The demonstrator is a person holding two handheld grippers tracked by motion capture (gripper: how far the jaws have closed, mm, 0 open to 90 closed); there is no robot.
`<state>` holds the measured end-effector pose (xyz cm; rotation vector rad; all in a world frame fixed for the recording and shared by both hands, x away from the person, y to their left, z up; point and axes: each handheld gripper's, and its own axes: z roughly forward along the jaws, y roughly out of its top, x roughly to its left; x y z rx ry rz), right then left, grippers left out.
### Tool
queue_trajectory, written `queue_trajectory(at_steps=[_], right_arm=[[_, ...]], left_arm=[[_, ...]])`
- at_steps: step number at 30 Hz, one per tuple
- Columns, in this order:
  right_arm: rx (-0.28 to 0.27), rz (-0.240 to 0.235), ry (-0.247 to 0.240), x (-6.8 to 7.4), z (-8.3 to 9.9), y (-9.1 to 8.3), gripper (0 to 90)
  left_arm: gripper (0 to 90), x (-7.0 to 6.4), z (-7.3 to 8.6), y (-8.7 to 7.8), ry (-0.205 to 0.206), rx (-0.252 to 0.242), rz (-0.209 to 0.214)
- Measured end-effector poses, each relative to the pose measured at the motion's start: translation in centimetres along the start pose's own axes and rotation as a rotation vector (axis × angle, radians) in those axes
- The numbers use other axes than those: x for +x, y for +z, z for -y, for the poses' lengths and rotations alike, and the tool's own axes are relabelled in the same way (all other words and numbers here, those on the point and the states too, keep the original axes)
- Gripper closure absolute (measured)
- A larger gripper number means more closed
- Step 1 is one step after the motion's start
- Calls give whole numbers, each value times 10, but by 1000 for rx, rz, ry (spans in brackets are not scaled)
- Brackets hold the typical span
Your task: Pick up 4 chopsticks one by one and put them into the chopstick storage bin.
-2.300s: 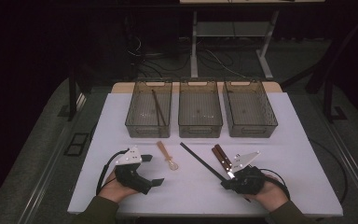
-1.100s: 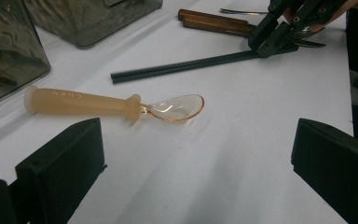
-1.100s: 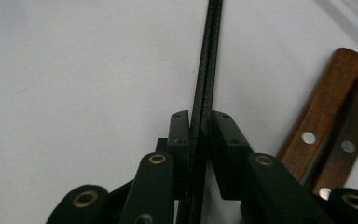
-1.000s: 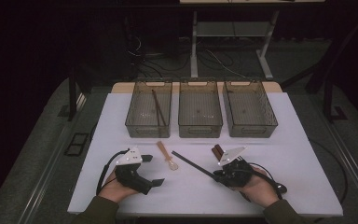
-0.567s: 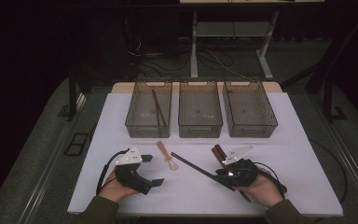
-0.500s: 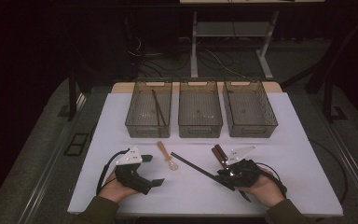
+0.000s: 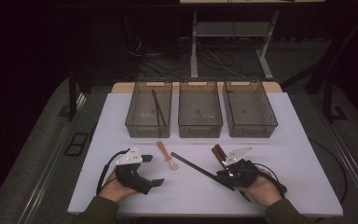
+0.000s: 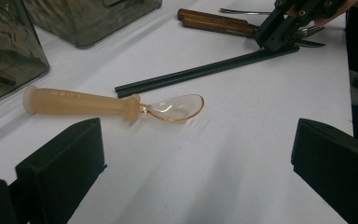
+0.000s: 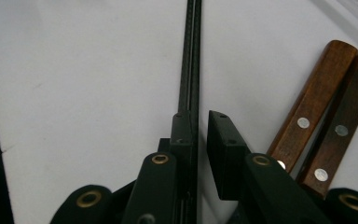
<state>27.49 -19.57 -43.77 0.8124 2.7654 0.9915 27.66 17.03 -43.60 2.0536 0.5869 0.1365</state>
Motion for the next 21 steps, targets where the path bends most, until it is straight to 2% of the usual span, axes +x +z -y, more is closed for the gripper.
queue_trajectory(at_steps=[5, 10, 15, 21], right_arm=[[12, 8, -5, 0, 0, 3, 800], [-11, 13, 3, 0, -3, 5, 798], [-9, 19, -1, 1, -5, 9, 801], [-4, 42, -4, 5, -5, 10, 834]], left_arm=[[16, 0, 0, 0, 0, 1, -1], [16, 0, 0, 0, -2, 2, 0], [16, 0, 0, 0, -1, 0, -1], [16, 0, 0, 0, 2, 1, -1]])
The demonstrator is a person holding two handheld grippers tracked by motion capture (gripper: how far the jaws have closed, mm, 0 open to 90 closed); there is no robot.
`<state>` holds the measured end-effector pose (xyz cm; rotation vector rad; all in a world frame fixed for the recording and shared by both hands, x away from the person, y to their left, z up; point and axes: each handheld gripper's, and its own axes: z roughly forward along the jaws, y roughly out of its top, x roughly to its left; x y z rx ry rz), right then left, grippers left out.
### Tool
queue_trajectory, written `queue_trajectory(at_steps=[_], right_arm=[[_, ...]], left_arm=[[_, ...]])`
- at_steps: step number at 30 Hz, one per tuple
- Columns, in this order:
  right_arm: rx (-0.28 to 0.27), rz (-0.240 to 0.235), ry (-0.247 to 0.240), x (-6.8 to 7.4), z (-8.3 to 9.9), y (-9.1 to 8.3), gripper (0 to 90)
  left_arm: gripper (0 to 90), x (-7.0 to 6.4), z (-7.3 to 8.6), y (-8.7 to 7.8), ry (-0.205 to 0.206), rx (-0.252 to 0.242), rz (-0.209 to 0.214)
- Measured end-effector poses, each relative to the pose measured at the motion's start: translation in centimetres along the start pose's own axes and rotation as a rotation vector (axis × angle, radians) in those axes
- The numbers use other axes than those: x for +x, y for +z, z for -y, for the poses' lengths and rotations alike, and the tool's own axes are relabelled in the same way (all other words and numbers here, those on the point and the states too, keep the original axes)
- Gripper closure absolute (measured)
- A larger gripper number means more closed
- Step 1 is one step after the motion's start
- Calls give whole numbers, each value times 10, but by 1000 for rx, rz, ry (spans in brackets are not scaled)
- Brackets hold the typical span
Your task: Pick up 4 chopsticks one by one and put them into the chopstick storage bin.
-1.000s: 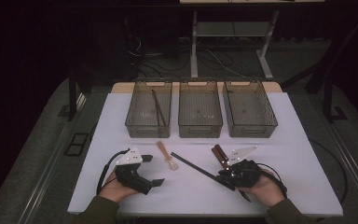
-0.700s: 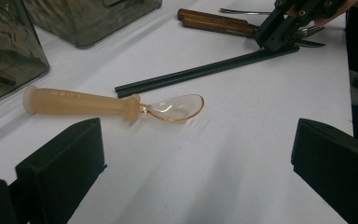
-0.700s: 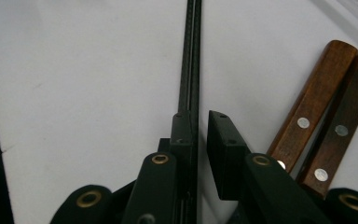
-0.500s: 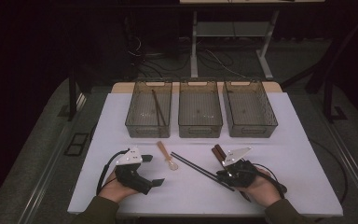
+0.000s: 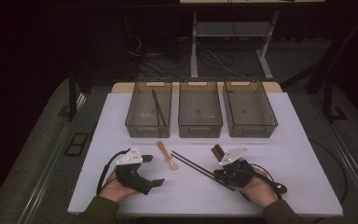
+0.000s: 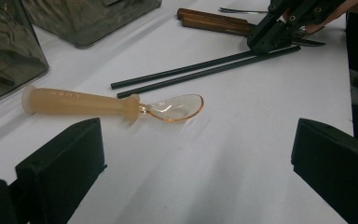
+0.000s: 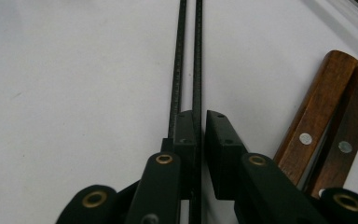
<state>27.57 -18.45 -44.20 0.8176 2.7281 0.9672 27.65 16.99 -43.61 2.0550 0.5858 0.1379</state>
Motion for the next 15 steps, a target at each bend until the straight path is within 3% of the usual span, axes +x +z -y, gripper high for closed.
queue_trajectory(at_steps=[10, 15], right_arm=[[3, 21, 5, 3, -1, 0, 852], [-14, 8, 15, 1, -1, -2, 852]], left_arm=[[16, 0, 0, 0, 4, -1, 0], [16, 0, 0, -1, 4, -5, 1]])
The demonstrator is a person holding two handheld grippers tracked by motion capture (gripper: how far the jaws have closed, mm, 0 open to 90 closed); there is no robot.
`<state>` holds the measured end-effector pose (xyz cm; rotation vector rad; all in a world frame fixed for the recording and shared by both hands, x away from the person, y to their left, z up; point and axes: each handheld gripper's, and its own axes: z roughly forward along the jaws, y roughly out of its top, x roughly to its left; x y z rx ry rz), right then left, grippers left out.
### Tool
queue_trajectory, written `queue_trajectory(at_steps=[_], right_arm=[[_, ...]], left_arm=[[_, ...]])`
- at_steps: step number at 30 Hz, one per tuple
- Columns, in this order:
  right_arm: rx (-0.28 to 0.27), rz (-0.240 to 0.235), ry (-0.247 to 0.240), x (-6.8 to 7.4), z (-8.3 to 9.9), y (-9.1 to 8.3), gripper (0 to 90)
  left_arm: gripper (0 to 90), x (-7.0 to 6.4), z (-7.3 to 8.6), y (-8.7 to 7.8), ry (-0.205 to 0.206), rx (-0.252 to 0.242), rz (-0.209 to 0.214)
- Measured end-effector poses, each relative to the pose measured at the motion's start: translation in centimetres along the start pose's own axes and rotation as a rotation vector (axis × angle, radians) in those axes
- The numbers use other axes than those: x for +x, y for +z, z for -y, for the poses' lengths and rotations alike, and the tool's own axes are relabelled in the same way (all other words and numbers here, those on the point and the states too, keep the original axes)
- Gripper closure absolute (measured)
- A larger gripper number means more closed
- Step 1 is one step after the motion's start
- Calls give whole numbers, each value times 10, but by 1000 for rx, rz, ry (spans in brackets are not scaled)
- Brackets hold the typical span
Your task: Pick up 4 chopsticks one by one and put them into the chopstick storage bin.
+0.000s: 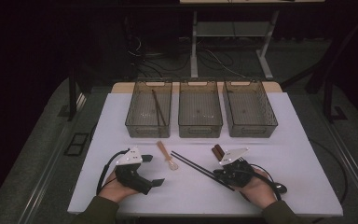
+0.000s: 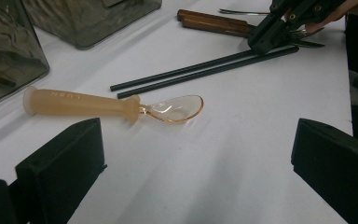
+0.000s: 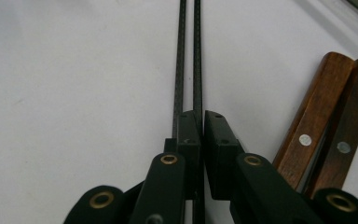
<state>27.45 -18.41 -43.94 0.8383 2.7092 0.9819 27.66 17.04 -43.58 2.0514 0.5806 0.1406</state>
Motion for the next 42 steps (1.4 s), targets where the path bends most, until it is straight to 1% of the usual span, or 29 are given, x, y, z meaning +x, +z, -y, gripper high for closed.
queue_trajectory(at_steps=[11, 14, 26, 35, 37, 42], right_arm=[[-63, -4, 6, -6, -1, -16, 851], [-80, -2, 13, -8, -2, -21, 851], [-117, -12, 29, -11, -4, -32, 851], [-158, -13, 39, -14, -11, -40, 851], [-167, -17, 37, -15, -14, -42, 851], [-192, -19, 50, -18, -22, -46, 851]], left_arm=[[16, 0, 0, 0, 1, 3, 2], [16, 0, 0, 0, -5, 2, 2], [16, -1, 0, 1, -6, 4, 6], [16, -4, 0, 4, -15, 3, 14], [15, -4, 0, 5, -11, 6, 16], [15, -4, 0, 3, -19, -3, 11]])
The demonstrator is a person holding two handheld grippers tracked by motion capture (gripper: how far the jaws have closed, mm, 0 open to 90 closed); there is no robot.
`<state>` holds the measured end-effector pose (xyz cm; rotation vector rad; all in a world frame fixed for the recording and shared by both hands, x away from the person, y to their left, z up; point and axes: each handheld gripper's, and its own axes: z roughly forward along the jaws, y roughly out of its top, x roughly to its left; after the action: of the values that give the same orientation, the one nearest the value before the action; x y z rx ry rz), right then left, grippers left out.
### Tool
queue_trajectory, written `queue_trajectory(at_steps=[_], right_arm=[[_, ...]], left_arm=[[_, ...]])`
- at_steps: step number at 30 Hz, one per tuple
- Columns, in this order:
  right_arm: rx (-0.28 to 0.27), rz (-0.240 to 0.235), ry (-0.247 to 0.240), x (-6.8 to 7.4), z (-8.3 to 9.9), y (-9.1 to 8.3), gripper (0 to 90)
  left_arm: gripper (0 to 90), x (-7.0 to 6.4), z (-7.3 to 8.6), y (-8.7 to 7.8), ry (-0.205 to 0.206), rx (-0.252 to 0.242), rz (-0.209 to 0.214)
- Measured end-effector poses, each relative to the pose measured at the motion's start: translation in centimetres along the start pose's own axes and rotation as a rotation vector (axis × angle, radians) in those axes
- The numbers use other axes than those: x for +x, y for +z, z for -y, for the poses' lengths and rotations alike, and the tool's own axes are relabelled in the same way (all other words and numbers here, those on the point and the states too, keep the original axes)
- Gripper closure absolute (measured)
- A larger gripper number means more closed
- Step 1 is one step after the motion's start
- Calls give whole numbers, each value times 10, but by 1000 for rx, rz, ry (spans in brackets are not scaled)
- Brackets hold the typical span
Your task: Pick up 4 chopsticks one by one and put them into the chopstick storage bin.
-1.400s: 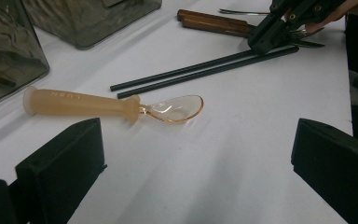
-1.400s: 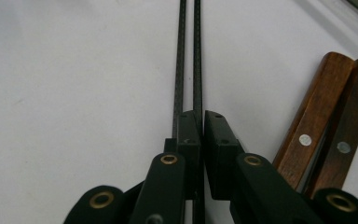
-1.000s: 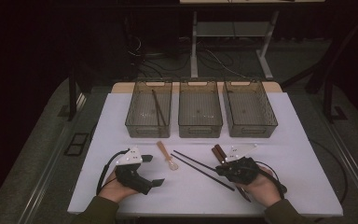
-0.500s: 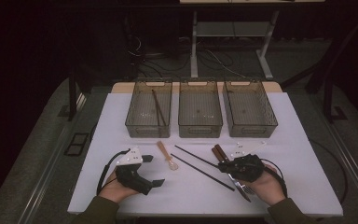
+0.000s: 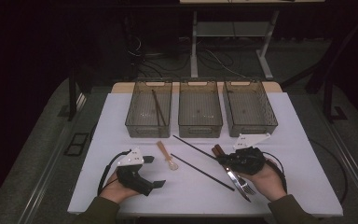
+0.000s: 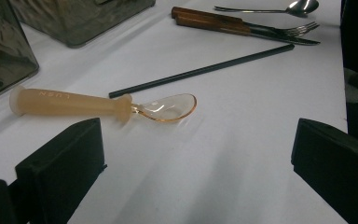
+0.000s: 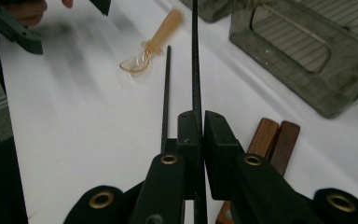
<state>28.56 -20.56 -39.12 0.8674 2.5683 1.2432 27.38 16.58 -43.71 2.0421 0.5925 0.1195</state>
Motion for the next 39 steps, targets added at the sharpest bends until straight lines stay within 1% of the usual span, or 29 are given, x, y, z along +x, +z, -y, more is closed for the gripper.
queue_trajectory(at_steps=[8, 18, 21, 28, 32, 35, 39], right_arm=[[-53, 13, 28, -4, -15, -2, 851], [-77, 32, 58, -12, -37, 6, 851], [-86, 38, 62, -14, -47, 10, 851], [-85, 47, 74, -17, -73, 22, 851], [-90, 62, 87, -19, -88, 29, 851], [-88, 74, 86, -21, -99, 34, 851], [-79, 87, 90, -22, -112, 41, 851]], left_arm=[[16, 0, 0, 0, -1, 0, 1], [15, 2, 0, 0, 12, -1, 2], [16, 2, 0, 0, 11, -3, 0], [15, 2, -1, -1, 11, -3, 4], [15, 1, -1, -1, 5, -1, 6], [16, 2, -1, 0, 14, -5, 8], [16, 2, -1, 0, 16, 2, 9]])
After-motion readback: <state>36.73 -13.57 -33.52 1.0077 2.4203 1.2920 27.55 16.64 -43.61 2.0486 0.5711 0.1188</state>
